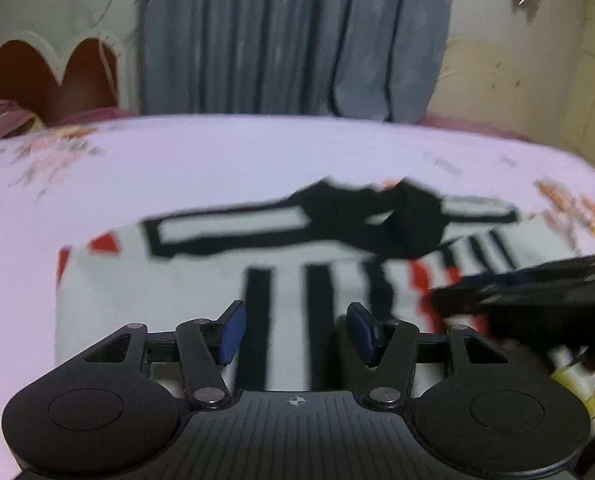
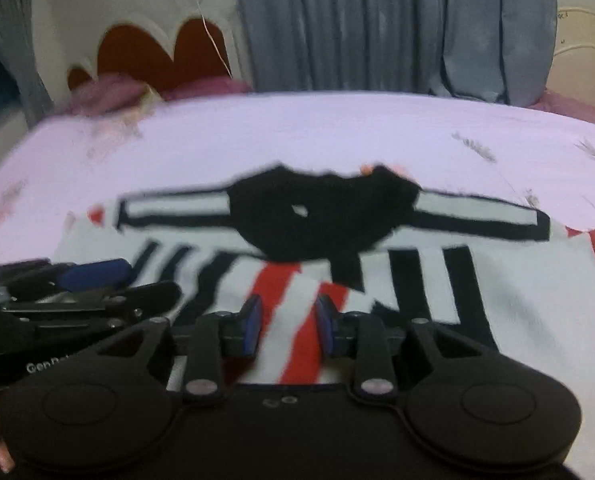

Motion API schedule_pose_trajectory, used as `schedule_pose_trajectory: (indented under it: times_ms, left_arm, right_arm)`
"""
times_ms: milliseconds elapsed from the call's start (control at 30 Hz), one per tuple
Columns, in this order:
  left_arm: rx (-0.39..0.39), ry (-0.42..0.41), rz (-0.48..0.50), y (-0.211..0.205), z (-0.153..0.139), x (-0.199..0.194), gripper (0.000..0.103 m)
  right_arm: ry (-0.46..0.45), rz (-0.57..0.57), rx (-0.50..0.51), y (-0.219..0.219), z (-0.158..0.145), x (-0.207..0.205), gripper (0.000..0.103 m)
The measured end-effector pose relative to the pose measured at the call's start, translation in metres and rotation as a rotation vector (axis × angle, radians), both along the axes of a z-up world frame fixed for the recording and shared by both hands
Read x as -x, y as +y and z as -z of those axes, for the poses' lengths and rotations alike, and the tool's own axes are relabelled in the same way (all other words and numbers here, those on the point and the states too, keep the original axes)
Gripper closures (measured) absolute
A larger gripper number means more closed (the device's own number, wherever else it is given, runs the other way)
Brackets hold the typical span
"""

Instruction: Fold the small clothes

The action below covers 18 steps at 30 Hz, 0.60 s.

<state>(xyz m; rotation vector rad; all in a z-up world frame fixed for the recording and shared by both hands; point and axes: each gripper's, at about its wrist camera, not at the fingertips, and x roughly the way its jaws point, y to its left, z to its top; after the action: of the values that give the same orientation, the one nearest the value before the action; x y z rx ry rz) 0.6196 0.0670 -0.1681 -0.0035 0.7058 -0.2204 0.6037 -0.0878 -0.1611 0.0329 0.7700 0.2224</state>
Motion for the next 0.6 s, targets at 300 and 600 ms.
schedule_pose_trajectory:
  times_ms: [300,600]
  left_arm:
    - [-0.029,-0.027,-0.058,0.043,-0.003,0.024,0.048]
    - [-0.076,-0.010,-0.109,0.034,0.004,0.074,0.048]
  right_arm:
    - [-0.007,0.105,0.096,-0.048,0.003,0.022,0.083]
    - [-0.018,0.002,0.142,-0.022,0.006,0.063,0.076]
